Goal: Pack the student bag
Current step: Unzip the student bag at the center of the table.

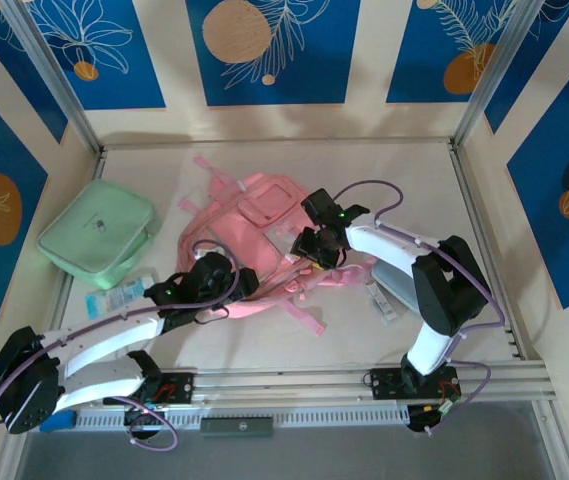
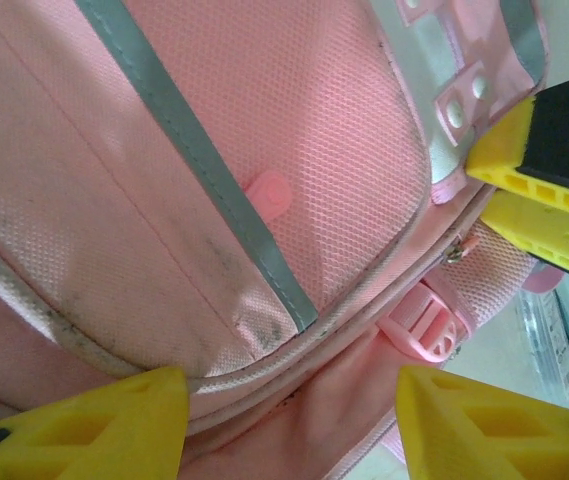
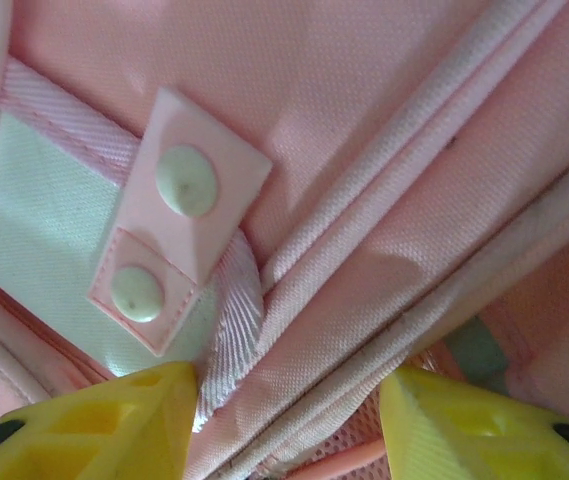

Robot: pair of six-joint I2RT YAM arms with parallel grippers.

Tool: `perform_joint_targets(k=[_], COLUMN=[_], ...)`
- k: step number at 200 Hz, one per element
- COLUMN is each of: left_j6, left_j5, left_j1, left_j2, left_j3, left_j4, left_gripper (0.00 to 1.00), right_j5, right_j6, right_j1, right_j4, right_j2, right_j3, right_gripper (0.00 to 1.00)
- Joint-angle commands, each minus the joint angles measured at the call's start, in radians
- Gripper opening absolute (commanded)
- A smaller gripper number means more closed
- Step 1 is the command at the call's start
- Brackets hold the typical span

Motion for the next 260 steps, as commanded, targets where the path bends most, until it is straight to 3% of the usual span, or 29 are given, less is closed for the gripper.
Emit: perform_joint_targets(k=[1, 41, 61, 105, 128, 182, 228, 260], left_j6=[-0.018, -0.019, -0.019, 0.012, 0.047, 0.175, 0.268, 0.342], left_j5=[-0.042, -0.064, -0.068, -0.076, -0.051, 0.075, 0.093, 0.047], left_j1=[-0.007, -0.005, 0.002, 0.036, 0.082, 0.269, 0.330, 0.342], left_j2=[0.001, -0.001, 0.003, 0.031, 0.085, 0.237, 0.234, 0.194], left_j3=[-0.043, -0.059, -0.083, -0.095, -0.083, 0.046, 0.206, 0.335], left_j4=[0.033, -0.008, 0.002, 0.012, 0.029, 0.075, 0.012, -0.208], left_gripper=[0.58, 0.59, 0.60, 0.60, 0.60, 0.60, 0.60, 0.64], right_j5=[-0.024, -0.024, -0.032, -0.055, -0.136, -0.269, -0.320, -0.234], right_j6=[0.015, 0.009, 0.010, 0.007, 0.007, 0.063, 0.093, 0.181], right_j1=[-0.019, -0.014, -0.012, -0.011, -0.017, -0.046, -0.070, -0.053], right_j4=[0.070, 0.109, 0.115, 0.138, 0.210, 0.366, 0.428, 0.448], right_j2=[0.032, 0.048, 0.045, 0.004, -0.031, -0.182, -0.198, -0.233], right_j3=[-0.004, -0.018, -0.019, -0.038, -0.066, -0.158, -0.173, -0.218], right_gripper=[0.50, 0.43, 0.28, 0.07, 0.00, 0.00, 0.00, 0.00])
